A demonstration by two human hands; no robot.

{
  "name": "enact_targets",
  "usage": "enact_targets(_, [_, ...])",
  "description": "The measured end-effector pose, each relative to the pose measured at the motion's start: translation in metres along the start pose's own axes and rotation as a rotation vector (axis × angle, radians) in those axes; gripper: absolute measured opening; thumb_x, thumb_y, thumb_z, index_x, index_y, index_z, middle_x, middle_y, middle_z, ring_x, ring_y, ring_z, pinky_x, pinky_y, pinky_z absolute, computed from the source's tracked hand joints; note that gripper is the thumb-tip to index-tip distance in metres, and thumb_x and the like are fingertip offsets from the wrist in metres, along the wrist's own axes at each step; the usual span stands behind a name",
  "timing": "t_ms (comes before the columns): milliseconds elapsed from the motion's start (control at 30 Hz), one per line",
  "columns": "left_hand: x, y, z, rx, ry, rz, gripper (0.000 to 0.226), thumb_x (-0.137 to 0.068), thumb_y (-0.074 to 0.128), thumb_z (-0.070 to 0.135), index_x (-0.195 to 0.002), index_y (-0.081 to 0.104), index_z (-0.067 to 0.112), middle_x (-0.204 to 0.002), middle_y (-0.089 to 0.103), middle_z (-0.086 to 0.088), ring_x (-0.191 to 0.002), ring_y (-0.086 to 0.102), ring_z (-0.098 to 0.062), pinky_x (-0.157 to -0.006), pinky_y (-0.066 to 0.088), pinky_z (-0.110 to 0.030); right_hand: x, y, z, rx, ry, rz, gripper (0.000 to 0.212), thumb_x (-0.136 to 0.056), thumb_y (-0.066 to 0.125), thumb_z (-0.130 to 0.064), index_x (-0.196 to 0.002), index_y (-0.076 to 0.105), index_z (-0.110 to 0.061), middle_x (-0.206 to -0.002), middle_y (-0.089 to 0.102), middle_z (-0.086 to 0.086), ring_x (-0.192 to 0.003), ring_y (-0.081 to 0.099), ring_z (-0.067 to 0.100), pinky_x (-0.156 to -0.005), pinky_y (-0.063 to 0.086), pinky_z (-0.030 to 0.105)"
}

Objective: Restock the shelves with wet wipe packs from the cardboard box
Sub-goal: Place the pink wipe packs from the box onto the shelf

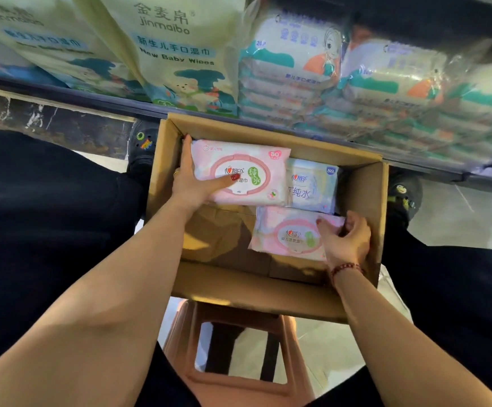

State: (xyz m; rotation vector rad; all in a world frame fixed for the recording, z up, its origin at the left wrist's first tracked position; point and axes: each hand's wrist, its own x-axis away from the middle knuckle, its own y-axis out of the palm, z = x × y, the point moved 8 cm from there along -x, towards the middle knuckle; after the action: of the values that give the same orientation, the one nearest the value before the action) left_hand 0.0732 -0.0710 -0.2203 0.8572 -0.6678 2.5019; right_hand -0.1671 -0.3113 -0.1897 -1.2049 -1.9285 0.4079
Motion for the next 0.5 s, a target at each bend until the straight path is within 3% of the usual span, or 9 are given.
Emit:
enact_targets(67, [-0.002, 0.0, -0.001, -0.01, -0.008, 0.009, 0.123, -0.061, 0.086, 0.049, -0.148, -0.001, 0.048, -0.147, 0.042, 0.005, -0.131, 0.044, -0.023, -0.108, 0.039, -0.05, 0.003, -0.001, 0.02, 0.088, 0.04, -0.066, 0.054, -0.072, 0.081, -0.015, -0.119, 0.055, -0.006, -0.114, 0.061, 0.008, -0.095, 0.059, 0.018, -0.07, 0.04, 0.014])
enact_targets(200, [0.0, -0.002, -0.001, -0.025, -0.009, 0.006, 0.128, -0.052, 0.085, 0.06, -0.146, -0.002, 0.052, -0.144, 0.045, 0.007, -0.127, 0.047, -0.02, -0.105, 0.043, -0.05, 0.002, 0.013, 0.048, 0.073, 0.141, -0.204, 0.069, -0.067, 0.086, -0.018, -0.126, 0.052, -0.009, -0.114, 0.065, 0.004, -0.097, 0.061, 0.013, -0.085, 0.049, 0.027])
enact_targets(333, [-0.001, -0.004, -0.001, -0.053, -0.023, 0.007, 0.128, -0.055, 0.086, 0.054, -0.148, -0.001, 0.049, -0.143, 0.046, 0.009, -0.127, 0.048, -0.02, -0.106, 0.043, -0.05, -0.012, 0.031, 0.065, 0.094, 0.241, -0.314, 0.1, -0.045, 0.09, -0.045, -0.13, 0.046, -0.013, -0.121, 0.061, 0.002, -0.11, 0.06, 0.02, -0.095, 0.051, 0.041])
enact_targets(433, [-0.002, -0.006, -0.003, -0.047, -0.035, 0.009, 0.134, -0.045, 0.088, 0.057, -0.147, 0.0, 0.05, -0.143, 0.046, 0.012, -0.129, 0.047, -0.019, -0.105, 0.044, -0.05, -0.02, 0.043, 0.076, 0.157, 0.268, -0.397, 0.113, -0.032, 0.088, -0.055, -0.13, 0.048, -0.015, -0.123, 0.061, 0.0, -0.112, 0.059, 0.018, -0.095, 0.05, 0.035])
enact_targets(500, [-0.005, -0.007, -0.006, -0.038, -0.033, 0.009, 0.137, -0.044, 0.089, 0.057, -0.147, 0.0, 0.05, -0.143, 0.045, 0.013, -0.13, 0.046, -0.019, -0.105, 0.044, -0.049, -0.02, 0.044, 0.075, 0.119, 0.297, -0.426, 0.089, -0.047, 0.093, -0.036, -0.124, 0.056, -0.012, -0.118, 0.063, -0.001, -0.105, 0.061, 0.016, -0.086, 0.05, 0.028])
